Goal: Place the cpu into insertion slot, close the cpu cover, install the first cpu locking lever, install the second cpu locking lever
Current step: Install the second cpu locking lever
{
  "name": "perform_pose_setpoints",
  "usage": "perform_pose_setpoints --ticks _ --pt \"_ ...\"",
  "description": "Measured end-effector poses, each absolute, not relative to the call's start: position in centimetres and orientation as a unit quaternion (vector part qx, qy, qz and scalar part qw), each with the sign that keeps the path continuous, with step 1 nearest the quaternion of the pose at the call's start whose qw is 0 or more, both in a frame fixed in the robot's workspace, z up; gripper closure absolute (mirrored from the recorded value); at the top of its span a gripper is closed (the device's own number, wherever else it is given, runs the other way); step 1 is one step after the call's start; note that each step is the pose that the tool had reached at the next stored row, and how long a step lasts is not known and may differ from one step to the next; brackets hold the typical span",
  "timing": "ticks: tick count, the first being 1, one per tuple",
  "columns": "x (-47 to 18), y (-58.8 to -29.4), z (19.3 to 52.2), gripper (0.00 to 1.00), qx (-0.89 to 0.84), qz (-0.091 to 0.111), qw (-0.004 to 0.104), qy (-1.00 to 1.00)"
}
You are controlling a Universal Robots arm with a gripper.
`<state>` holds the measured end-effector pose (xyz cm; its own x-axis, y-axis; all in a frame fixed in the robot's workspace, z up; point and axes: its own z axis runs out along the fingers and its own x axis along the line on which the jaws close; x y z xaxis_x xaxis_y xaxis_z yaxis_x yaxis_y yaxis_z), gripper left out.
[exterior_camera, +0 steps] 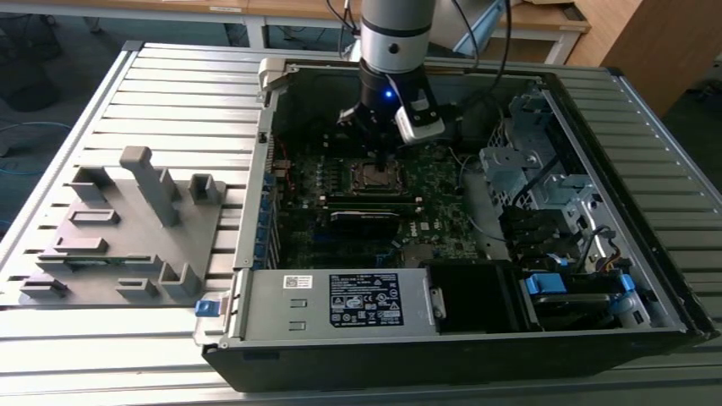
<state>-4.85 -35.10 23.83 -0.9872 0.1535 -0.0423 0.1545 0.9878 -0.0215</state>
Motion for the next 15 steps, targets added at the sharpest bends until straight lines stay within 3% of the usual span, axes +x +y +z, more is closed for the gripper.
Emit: perform_pose_setpoints --ticks 15 --pt "-4.8 -36.8 23.8 0.90 0.077 -0.012 0.020 0.997"
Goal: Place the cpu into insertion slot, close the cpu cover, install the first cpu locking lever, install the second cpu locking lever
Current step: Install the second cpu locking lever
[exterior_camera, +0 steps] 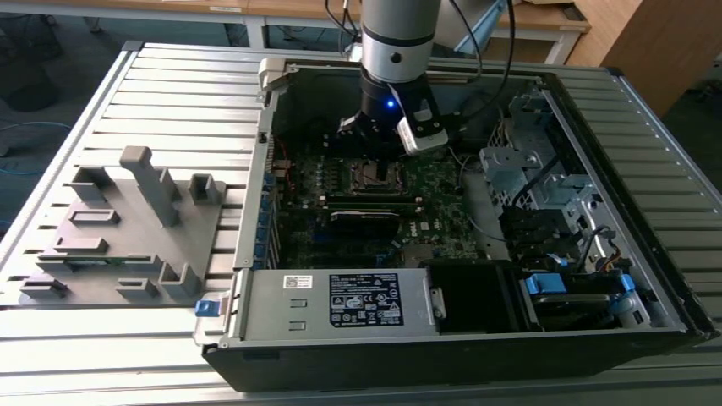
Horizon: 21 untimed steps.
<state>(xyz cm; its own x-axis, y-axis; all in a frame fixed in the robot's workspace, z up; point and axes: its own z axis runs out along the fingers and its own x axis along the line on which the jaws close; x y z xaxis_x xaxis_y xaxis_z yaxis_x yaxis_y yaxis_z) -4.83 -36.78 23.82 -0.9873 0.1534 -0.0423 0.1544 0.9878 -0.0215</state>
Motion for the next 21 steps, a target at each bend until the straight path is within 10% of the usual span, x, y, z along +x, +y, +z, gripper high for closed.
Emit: perform_pose_setpoints --ticks 21 --pt "-6.5 -36.8 23.7 0.90 0.077 -0.012 0.025 0.997"
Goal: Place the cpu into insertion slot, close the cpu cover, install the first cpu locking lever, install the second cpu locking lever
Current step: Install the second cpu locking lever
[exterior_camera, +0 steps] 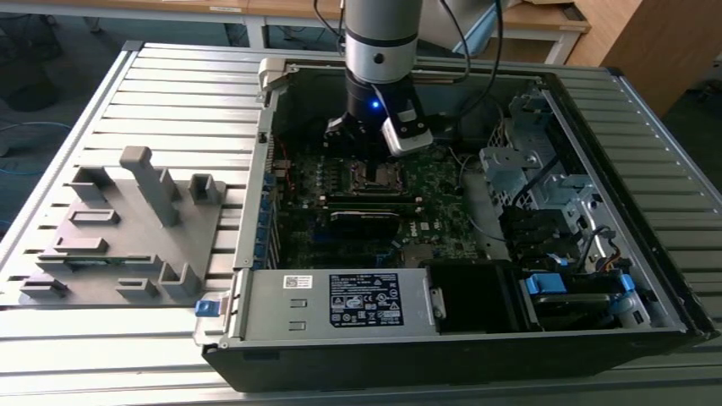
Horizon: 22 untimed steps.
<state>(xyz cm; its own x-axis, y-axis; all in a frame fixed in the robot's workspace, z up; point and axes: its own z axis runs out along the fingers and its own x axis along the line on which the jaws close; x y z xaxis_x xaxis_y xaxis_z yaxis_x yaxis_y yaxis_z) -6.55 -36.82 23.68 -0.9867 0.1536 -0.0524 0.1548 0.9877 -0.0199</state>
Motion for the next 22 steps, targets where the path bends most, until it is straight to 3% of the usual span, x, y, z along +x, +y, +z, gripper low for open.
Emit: perform_pose_setpoints --ticks 22 --pt "-7.09 -36.89 23.19 0.90 0.077 -0.012 0.027 0.997"
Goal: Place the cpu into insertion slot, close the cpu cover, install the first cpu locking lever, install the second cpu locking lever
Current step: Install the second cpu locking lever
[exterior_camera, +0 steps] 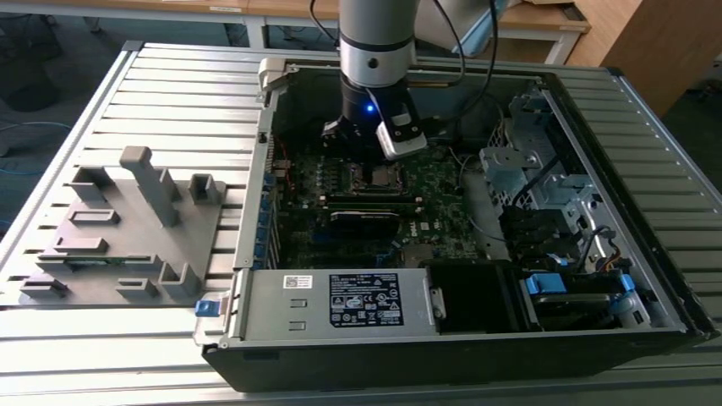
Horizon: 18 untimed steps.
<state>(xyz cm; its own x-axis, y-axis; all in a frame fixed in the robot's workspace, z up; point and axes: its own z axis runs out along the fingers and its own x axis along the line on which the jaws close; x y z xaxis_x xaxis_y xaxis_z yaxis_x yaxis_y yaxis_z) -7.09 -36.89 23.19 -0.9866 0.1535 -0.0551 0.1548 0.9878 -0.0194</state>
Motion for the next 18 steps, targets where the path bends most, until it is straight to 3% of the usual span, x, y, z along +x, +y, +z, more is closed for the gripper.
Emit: perform_pose_setpoints --ticks 18 --pt "-7.29 -37.08 23.06 0.90 0.077 -0.013 0.027 0.997"
